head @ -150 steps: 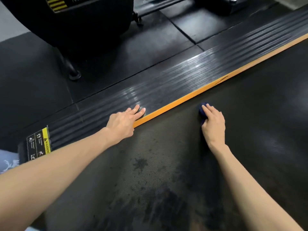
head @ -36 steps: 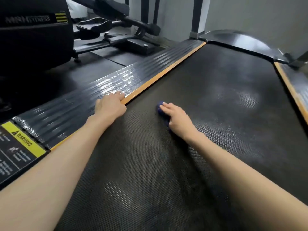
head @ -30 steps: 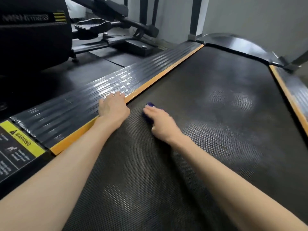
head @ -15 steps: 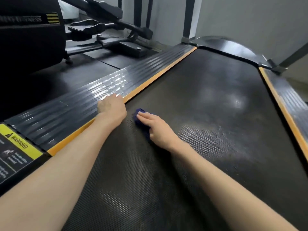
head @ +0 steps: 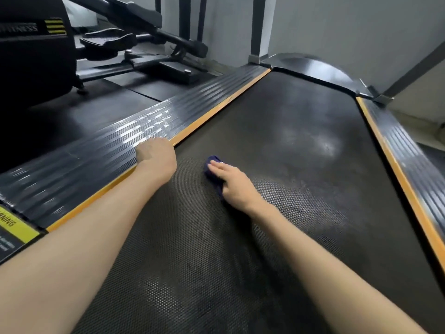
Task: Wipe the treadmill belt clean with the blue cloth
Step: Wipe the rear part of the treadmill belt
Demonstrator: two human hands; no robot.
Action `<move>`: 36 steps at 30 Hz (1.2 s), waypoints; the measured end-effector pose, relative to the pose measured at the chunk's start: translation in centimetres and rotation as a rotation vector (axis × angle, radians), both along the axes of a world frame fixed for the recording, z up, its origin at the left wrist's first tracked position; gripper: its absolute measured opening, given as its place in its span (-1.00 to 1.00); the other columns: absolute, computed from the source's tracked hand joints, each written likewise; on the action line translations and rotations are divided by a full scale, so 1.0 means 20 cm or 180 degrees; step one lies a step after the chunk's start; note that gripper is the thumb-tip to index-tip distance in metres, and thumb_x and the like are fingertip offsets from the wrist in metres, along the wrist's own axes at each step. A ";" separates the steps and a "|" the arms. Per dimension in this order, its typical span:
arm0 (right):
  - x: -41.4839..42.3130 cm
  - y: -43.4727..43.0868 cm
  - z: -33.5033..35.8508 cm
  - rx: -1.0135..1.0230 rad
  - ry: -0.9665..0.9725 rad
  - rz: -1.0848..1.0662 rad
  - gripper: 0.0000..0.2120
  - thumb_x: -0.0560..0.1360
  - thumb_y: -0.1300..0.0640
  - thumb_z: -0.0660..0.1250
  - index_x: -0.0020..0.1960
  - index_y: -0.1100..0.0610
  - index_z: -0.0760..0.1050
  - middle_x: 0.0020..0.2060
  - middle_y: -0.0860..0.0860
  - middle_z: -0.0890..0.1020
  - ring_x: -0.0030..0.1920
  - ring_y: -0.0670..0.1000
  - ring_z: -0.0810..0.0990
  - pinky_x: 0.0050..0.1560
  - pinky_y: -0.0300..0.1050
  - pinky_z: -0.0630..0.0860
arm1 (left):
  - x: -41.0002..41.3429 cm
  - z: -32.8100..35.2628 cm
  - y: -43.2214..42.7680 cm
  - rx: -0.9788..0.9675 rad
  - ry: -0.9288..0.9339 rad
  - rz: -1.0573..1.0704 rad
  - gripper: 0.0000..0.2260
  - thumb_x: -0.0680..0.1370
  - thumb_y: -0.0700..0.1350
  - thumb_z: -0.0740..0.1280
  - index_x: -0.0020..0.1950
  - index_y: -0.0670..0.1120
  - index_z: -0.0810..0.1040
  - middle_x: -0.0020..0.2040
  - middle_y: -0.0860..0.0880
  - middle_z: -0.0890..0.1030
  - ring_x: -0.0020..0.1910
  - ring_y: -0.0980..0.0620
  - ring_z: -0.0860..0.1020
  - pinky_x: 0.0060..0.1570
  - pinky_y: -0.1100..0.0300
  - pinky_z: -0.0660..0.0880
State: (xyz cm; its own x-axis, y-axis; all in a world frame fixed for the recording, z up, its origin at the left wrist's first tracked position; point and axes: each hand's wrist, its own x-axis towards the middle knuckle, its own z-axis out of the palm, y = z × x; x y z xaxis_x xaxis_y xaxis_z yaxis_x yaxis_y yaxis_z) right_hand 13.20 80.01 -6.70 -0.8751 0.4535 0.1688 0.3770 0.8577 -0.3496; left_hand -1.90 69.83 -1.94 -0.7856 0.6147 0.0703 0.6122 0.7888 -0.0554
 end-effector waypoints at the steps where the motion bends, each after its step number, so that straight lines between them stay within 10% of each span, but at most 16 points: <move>1: 0.07 0.08 0.01 -0.0073 0.0051 -0.0131 -0.43 0.41 0.46 0.17 0.41 0.22 0.35 0.44 0.09 0.32 0.45 0.05 0.26 0.38 -0.27 0.09 | -0.01 0.01 0.00 -0.0035 -0.0002 -0.0014 -0.72 0.53 -0.30 0.20 0.23 -0.21 0.46 0.18 -0.18 0.52 0.18 -0.15 0.50 0.01 0.09 0.45; 7: 0.45 0.44 0.06 0.0156 -0.0378 -0.2170 -0.54 0.43 0.38 0.18 0.33 0.23 0.40 0.40 0.09 0.36 0.38 0.14 0.31 0.27 -0.02 0.32 | -0.05 -0.01 -0.03 0.0088 -0.0048 -0.0036 -0.76 0.51 -0.24 0.26 0.18 -0.17 0.50 0.10 -0.18 0.53 0.13 -0.16 0.50 -0.05 0.07 0.46; 15: 0.11 -0.24 -0.03 0.0180 -0.0062 0.0369 -0.38 0.40 0.45 0.19 0.45 0.19 0.29 0.46 0.07 0.28 0.47 0.07 0.21 0.45 -0.16 0.07 | -0.04 -0.06 -0.12 0.0413 0.0000 -0.0369 -0.71 0.47 -0.25 0.25 0.20 -0.21 0.41 0.13 -0.19 0.50 0.11 -0.21 0.48 -0.03 0.03 0.42; 22: 0.45 0.00 0.03 0.0366 -0.0279 -0.2017 -0.58 0.43 0.32 0.23 0.29 0.26 0.39 0.33 0.15 0.41 0.32 0.16 0.35 0.28 -0.05 0.27 | -0.13 -0.07 -0.29 0.1096 -0.0418 -0.0900 -0.77 0.42 -0.36 0.19 0.00 -0.24 0.55 0.02 -0.21 0.56 -0.02 -0.24 0.50 -0.09 -0.03 0.49; 30: 0.07 -0.68 0.07 0.0228 -0.0032 0.0522 -0.45 0.43 0.37 0.25 0.41 0.24 0.31 0.43 0.12 0.32 0.40 0.14 0.25 0.37 -0.02 0.17 | -0.12 -0.12 -0.41 0.1221 -0.0418 -0.0871 -0.62 0.50 -0.30 0.20 0.32 -0.16 0.46 0.29 -0.18 0.47 0.20 -0.25 0.40 0.18 -0.03 0.38; 36: 0.34 -0.06 0.04 0.0180 -0.0183 -0.1611 -0.64 0.43 0.35 0.20 0.23 0.25 0.41 0.28 0.14 0.43 0.28 0.17 0.38 0.24 -0.01 0.34 | -0.10 -0.10 -0.47 0.1386 -0.0710 -0.1009 -0.61 0.48 -0.34 0.22 0.29 -0.15 0.48 0.29 -0.14 0.47 0.24 -0.16 0.35 0.21 0.14 0.27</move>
